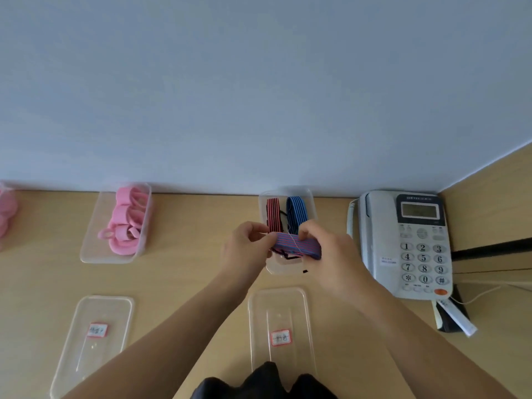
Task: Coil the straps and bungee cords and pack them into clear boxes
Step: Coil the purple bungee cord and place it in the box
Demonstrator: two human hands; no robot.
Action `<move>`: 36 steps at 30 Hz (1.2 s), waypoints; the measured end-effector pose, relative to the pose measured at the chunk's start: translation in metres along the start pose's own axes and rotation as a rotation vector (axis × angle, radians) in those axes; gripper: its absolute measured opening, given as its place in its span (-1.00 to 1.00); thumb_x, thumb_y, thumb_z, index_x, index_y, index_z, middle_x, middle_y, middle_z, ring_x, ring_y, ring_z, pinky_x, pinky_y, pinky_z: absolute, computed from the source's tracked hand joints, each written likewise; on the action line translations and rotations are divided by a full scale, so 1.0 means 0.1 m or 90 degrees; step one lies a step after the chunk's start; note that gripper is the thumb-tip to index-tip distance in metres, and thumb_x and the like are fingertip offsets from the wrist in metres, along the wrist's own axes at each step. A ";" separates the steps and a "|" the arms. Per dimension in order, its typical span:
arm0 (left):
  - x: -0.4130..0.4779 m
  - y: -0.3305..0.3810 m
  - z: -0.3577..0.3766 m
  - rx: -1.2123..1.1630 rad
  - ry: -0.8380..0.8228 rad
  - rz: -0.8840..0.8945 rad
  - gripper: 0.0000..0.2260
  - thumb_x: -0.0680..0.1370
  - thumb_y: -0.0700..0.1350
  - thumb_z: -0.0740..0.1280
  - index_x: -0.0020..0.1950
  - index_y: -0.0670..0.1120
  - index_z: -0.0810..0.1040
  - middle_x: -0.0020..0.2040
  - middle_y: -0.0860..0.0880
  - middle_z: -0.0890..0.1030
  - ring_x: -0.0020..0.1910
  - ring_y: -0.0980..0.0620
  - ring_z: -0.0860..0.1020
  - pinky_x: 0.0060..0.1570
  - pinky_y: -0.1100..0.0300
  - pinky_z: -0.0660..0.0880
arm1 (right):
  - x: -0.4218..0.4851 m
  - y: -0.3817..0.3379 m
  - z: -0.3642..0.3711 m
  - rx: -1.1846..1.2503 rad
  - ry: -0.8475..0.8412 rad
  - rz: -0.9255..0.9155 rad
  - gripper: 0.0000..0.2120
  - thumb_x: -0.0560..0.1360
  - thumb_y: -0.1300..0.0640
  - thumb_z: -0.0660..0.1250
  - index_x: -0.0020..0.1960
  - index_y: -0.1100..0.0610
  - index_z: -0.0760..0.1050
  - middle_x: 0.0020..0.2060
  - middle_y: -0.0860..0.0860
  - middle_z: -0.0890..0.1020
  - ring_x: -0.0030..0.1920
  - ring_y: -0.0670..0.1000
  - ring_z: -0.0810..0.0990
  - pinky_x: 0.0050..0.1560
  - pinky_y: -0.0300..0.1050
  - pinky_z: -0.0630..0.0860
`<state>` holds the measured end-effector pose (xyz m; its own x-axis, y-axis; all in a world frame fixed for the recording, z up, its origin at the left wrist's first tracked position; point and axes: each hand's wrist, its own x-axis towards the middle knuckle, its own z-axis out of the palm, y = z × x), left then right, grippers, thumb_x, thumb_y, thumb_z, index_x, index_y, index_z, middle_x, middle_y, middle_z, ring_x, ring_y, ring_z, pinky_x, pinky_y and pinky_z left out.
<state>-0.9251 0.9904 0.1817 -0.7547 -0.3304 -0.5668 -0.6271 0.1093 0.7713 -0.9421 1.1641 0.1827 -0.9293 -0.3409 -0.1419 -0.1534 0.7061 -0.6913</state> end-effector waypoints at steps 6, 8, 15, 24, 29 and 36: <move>0.10 -0.13 0.03 0.056 0.033 0.036 -0.86 0.50 -0.12 0.51 -0.01 0.09 0.65 -0.16 0.05 0.62 -0.15 -0.01 0.63 0.01 -0.14 0.63 | 0.12 -0.01 0.02 -0.154 -0.136 -0.075 -0.62 0.40 0.37 0.31 0.08 -0.03 0.40 -0.19 0.01 0.59 -0.22 0.10 0.52 -0.19 0.06 0.51; 0.11 -0.14 0.04 0.082 0.031 0.049 -0.81 0.47 -0.15 0.53 -0.01 0.09 0.64 -0.07 0.03 0.62 -0.12 -0.01 0.63 0.02 -0.08 0.62 | 0.14 -0.02 0.04 -0.194 -0.157 -0.085 -0.63 0.41 0.36 0.32 0.11 0.00 0.42 -0.17 0.02 0.58 -0.20 0.11 0.53 -0.18 0.07 0.52; 0.14 -0.21 0.08 0.118 0.045 0.089 -0.75 0.45 -0.22 0.53 0.03 0.02 0.58 0.02 0.09 0.63 -0.06 0.12 0.62 -0.09 0.23 0.53 | 0.10 0.10 0.08 -0.213 -0.190 -0.084 -0.43 0.47 0.18 0.47 0.42 0.02 0.36 0.22 0.04 0.32 0.02 0.10 0.51 0.01 -0.01 0.53; 0.16 -0.49 0.12 0.351 0.152 0.488 -0.76 0.42 -0.15 0.56 0.08 -0.01 0.73 0.18 -0.06 0.58 0.13 -0.05 0.49 0.12 0.22 0.39 | 0.07 0.24 0.02 -0.272 -0.092 -0.268 -0.32 0.19 0.27 0.63 0.28 0.21 0.51 0.11 0.04 0.62 0.25 0.20 0.51 0.16 0.12 0.55; 0.20 -0.61 0.16 0.377 0.098 0.651 -0.80 0.47 -0.11 0.52 0.09 -0.06 0.74 0.10 -0.01 0.69 0.08 -0.12 0.58 0.06 -0.05 0.54 | -0.02 0.43 0.02 -0.175 -0.038 -0.230 -0.37 0.22 0.17 0.67 0.23 0.26 0.55 0.32 0.18 0.55 0.27 0.20 0.52 0.26 0.06 0.51; 0.30 -0.58 0.16 0.412 0.086 0.652 -0.80 0.42 -0.13 0.55 0.03 -0.06 0.73 -0.04 0.08 0.72 -0.01 -0.11 0.58 -0.06 -0.07 0.56 | -0.05 0.53 0.02 -0.181 -0.025 -0.264 -0.34 0.26 0.19 0.65 0.30 0.31 0.54 0.27 0.18 0.58 0.25 0.19 0.56 0.28 0.09 0.52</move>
<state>-0.9142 0.9893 0.1152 -0.9548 0.0919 0.2828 0.2367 0.8105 0.5358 -0.9446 1.2022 0.1455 -0.7584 -0.6476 0.0740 -0.5975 0.6453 -0.4760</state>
